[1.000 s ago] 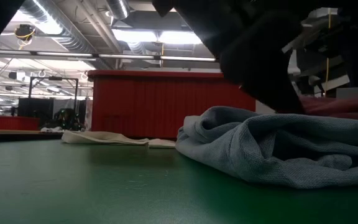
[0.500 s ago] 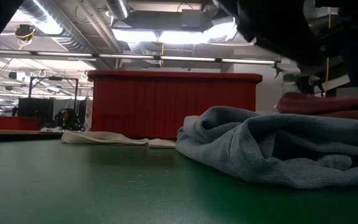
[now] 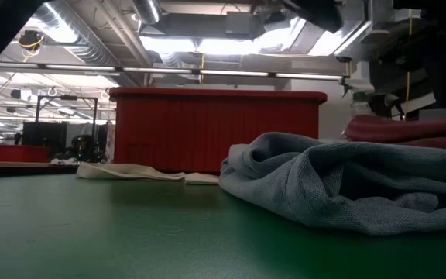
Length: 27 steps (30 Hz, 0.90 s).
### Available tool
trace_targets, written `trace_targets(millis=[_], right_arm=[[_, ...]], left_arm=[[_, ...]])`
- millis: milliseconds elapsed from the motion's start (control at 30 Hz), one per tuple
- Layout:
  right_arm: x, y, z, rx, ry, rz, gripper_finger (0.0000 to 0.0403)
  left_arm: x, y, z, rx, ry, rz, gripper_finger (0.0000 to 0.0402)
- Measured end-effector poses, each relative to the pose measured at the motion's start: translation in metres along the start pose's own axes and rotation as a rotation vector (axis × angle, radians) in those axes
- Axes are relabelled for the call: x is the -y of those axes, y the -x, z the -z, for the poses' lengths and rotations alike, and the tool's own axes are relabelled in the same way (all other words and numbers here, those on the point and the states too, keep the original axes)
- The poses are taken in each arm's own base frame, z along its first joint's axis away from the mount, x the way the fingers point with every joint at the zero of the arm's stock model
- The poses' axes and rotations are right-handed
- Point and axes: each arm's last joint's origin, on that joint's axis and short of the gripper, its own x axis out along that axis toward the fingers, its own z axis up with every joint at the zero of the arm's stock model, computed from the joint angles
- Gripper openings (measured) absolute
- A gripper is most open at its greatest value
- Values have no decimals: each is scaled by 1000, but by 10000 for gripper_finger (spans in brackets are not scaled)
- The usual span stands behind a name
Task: Fold Laundry from Bin
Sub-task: Fold the pink shirt from the red laundry basket
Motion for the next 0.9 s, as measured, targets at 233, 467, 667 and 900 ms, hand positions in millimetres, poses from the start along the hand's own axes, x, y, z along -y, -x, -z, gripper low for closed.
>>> trace_targets(millis=[233,467,667,900], right_arm=[[3,0,1,3,36,84,170],[9,0,-1,31,88,181,170],[27,1,-4,12,70,206,170],[55,1,-9,-1,58,236,170]], left_arm=[[-81,47,31,-65,149,-101,112],[-166,67,77,-98,306,-248,112],[-235,77,138,-201,460,-360,112],[-303,107,220,-296,655,-512,112]])
